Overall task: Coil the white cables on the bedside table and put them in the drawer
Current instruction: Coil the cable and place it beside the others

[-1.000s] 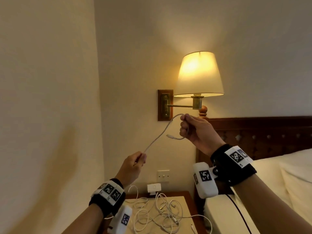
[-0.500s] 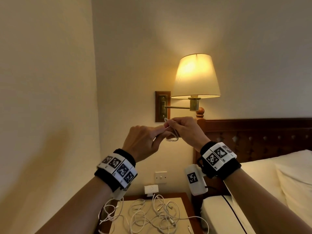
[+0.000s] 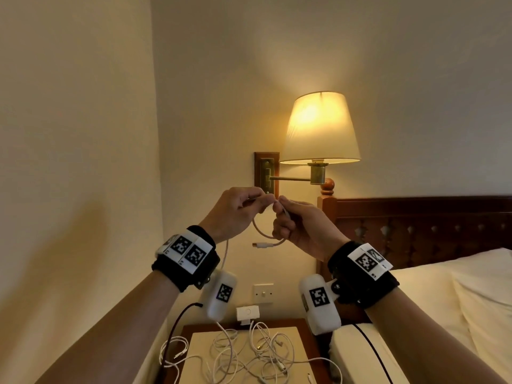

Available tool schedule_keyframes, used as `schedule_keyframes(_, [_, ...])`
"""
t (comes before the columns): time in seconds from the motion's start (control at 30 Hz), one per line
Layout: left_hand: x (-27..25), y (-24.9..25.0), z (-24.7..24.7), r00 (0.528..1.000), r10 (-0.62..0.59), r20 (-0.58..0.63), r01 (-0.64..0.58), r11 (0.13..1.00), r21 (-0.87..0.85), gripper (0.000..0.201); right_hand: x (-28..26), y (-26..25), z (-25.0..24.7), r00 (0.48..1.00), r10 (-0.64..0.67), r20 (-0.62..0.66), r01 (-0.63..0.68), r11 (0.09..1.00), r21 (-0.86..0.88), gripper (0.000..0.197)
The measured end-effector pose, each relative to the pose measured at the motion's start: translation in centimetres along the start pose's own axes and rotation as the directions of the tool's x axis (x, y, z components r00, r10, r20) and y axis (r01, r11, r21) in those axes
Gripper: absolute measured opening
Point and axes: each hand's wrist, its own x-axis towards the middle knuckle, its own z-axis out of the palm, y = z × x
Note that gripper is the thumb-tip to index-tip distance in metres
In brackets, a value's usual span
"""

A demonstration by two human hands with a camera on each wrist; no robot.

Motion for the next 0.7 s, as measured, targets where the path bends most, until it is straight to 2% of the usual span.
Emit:
schedule_keyframes(0.1, [0.2, 0.4, 0.2, 0.998, 0.03, -0.056, -0.034, 0.997, -0.067, 0.027, -0.1, 0.5, 0.1, 0.997, -0.011, 0.072, -0.006, 0.976, 0.219, 0.031])
schedule_keyframes(0.23, [-0.7, -0.5, 0.3, 0.997, -0.001, -0.072, -0.007, 0.994, -0.106, 0.031, -0.4, 0.8, 0.0, 0.996, -0.023, 0.09, 0.0, 0.969, 0.247, 0.031])
schedule_keyframes(0.4, [-3.2, -3.3, 0.0, 0.973, -0.219, -0.066, 0.205, 0.964, -0.171, 0.037, -1.6, -0.3, -1.0, 1.0, -0.024, 0.005, 0.021, 0.952, 0.304, 0.031])
schedule_keyframes(0.53, [-6.9, -6.6, 0.7, 0.936, -0.351, 0.02, 0.343, 0.902, -0.263, 0.032, -2.5, -2.2, -2.5, 0.991, -0.057, -0.123, 0.093, 0.946, 0.311, 0.029])
schedule_keyframes(0.63, [-8.1, -7.0, 1.7, 0.949, -0.313, 0.045, 0.316, 0.943, -0.106, 0.029, -2.7, -2.9, -3.0, 0.988, -0.049, -0.146, 0.084, 0.966, 0.246, 0.027])
schedule_keyframes(0.7, [-7.2, -5.1, 2.3, 0.966, -0.238, 0.102, 0.234, 0.971, 0.056, 0.034, -2.5, -2.7, -2.8, 0.988, -0.05, -0.149, 0.066, 0.992, 0.103, 0.027])
